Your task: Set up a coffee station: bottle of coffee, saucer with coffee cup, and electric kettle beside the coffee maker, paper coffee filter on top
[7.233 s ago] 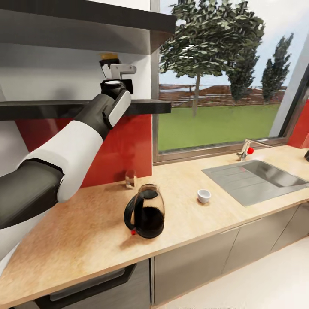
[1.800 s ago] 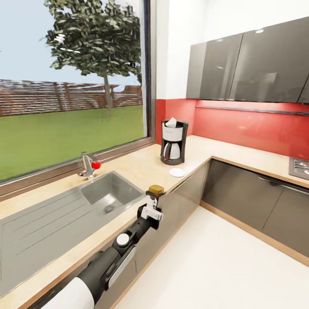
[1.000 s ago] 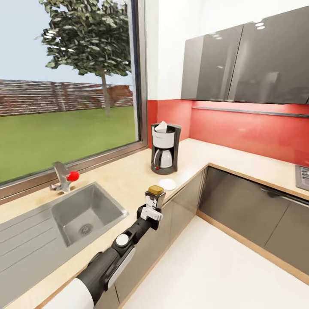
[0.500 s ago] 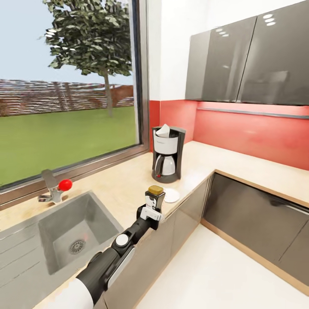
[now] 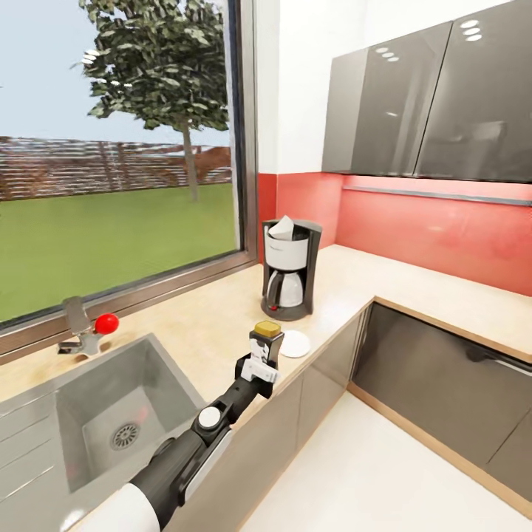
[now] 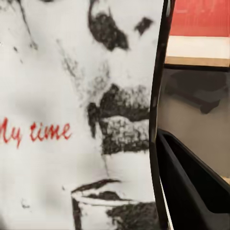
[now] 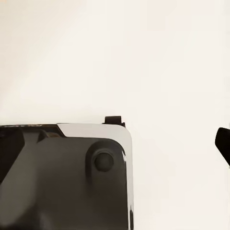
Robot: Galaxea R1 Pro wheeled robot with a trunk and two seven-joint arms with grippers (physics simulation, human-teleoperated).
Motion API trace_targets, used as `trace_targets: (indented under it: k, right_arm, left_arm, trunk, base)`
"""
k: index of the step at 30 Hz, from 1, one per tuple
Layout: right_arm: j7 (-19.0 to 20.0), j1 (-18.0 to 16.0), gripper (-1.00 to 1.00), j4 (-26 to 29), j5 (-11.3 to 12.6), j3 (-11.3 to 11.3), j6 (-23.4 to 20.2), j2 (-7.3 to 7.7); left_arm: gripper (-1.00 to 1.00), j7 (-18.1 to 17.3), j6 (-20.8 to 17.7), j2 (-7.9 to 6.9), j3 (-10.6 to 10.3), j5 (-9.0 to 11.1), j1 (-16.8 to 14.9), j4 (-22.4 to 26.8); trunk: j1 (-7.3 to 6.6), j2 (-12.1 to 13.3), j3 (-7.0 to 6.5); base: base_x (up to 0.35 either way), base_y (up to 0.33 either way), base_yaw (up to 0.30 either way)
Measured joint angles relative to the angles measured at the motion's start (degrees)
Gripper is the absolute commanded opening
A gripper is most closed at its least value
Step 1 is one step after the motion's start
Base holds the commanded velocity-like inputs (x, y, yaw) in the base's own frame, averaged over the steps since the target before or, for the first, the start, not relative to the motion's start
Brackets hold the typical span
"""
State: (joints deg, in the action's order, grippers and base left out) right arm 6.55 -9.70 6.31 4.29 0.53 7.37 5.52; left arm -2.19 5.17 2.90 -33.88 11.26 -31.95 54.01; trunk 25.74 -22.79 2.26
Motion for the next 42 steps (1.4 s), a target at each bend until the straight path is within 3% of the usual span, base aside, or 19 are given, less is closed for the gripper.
trace_targets:
  k: [8, 14, 17, 19, 21, 25, 38, 42]
  right_arm:
    - [0.0, -0.02, 1.0, -0.02, 0.0, 0.03, 0.0, 0.0]
    - [0.01, -0.02, 1.0, -0.02, -0.06, 0.09, 0.0, -0.07]
    - [0.02, -0.02, 1.0, -0.06, -0.08, 0.1, -0.02, -0.09]
    - [0.02, -0.02, 1.0, -0.05, -0.08, 0.1, -0.07, -0.09]
    - [0.02, -0.02, 1.0, -0.07, -0.08, 0.1, -0.02, 0.09]
    - [0.02, -0.02, 1.0, -0.11, -0.14, 0.25, -0.08, 0.01]
    - [0.01, -0.02, 1.0, -0.1, -0.15, 0.27, -0.08, -0.01]
    - [0.02, -0.02, 1.0, -0.11, -0.16, 0.33, -0.08, -0.01]
  left_arm:
    - [-1.0, 6.01, 0.81, -0.02, 0.24, 0.2, 0.25, 0.0]
    - [-1.0, 6.75, 1.04, -0.37, 0.54, 0.15, 0.31, 0.36]
    - [-1.0, 6.94, 0.86, -1.49, 2.82, 0.33, 0.18, 1.15]
    - [-1.0, 6.89, 0.36, -1.63, 5.47, 0.2, -0.28, 1.35]
    - [-1.0, 6.87, -3.37, -1.75, 7.03, 0.13, -0.74, 1.22]
    - [-1.0, 7.44, -6.82, -1.76, 7.51, -1.07, -1.6, 1.49]
    - [-1.0, 7.74, -6.82, -1.51, 7.55, -2.87, -1.28, 1.23]
    - [-1.0, 9.54, -6.51, -1.44, 7.52, -2.9, -1.22, 1.38]
  trunk:
    - [-0.01, 0.01, 0.0]
    - [0.01, 0.0, 0.04]
    - [0.01, 0.0, 0.1]
    - [0.01, 0.01, 0.13]
    - [0.01, 0.01, 0.18]
    - [0.01, 0.0, 0.28]
    - [-0.01, 0.01, 0.62]
    - [0.01, 0.01, 0.69]
  base:
    - [0.147, -0.23, 0.195]
    - [0.033, -0.04, 0.276]
    - [0.003, -0.003, 0.278]
    - [0.0, -0.001, 0.278]
    - [0.0, 0.0, 0.278]
    - [0.047, -0.021, 0.278]
    - [0.203, -0.19, 0.278]
    - [0.039, -0.265, 0.278]
